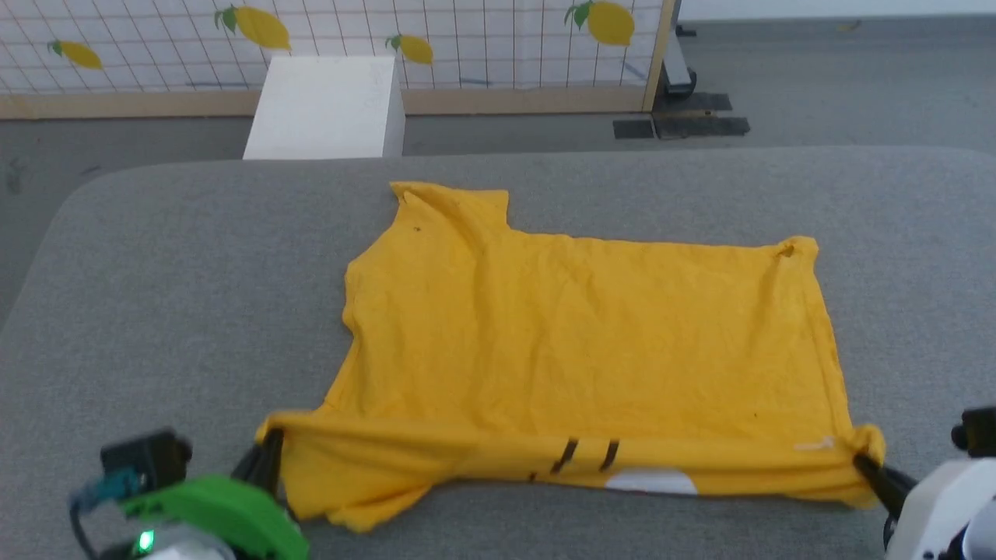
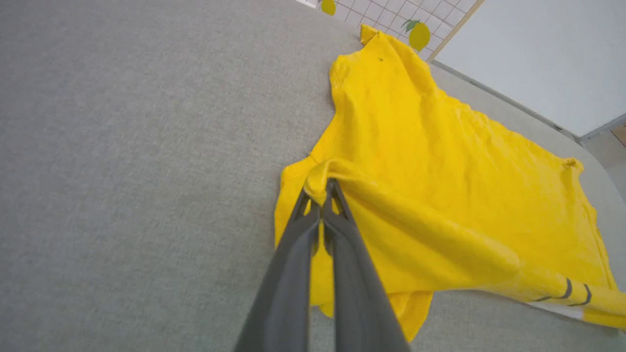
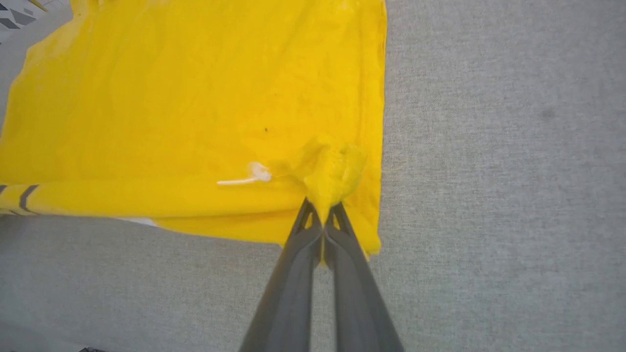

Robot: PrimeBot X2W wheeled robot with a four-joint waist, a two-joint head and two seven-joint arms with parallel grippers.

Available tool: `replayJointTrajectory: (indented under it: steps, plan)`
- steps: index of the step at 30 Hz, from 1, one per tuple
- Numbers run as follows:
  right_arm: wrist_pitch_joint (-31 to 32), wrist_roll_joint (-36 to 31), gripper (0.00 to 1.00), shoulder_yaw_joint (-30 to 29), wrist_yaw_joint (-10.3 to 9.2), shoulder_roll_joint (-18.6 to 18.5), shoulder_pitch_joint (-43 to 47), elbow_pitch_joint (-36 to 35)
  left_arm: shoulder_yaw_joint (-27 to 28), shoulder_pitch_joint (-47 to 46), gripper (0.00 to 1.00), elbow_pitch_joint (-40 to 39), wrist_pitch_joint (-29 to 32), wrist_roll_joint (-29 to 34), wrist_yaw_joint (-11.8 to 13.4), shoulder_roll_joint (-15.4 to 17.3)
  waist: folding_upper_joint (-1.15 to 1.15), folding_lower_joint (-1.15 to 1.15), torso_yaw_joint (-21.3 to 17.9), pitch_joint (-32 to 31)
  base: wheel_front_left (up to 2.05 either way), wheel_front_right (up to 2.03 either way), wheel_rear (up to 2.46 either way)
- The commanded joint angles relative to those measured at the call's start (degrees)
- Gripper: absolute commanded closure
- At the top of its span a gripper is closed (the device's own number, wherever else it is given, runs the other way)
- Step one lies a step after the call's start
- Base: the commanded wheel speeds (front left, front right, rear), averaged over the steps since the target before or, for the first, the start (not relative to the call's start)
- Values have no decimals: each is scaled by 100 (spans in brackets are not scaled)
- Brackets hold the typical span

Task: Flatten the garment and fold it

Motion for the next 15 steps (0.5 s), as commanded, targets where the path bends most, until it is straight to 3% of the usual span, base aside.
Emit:
replayJointTrajectory:
  steps: [1,4,15]
  plan:
    - [96,-75,100,-21,-9,-40,-226,-33,-54,-358,100,57,59,101,-61,58,0,1,-24,240,0,0,0]
    - [621,-201,100,71,-9,-124,-877,57,-248,-1427,100,571,218,251,-311,99,0,1,-118,673,0,0,0]
    - [1518,-491,100,284,-9,-193,-1897,476,-556,-2871,100,1924,0,415,-778,-202,0,1,-161,1477,0,0,0]
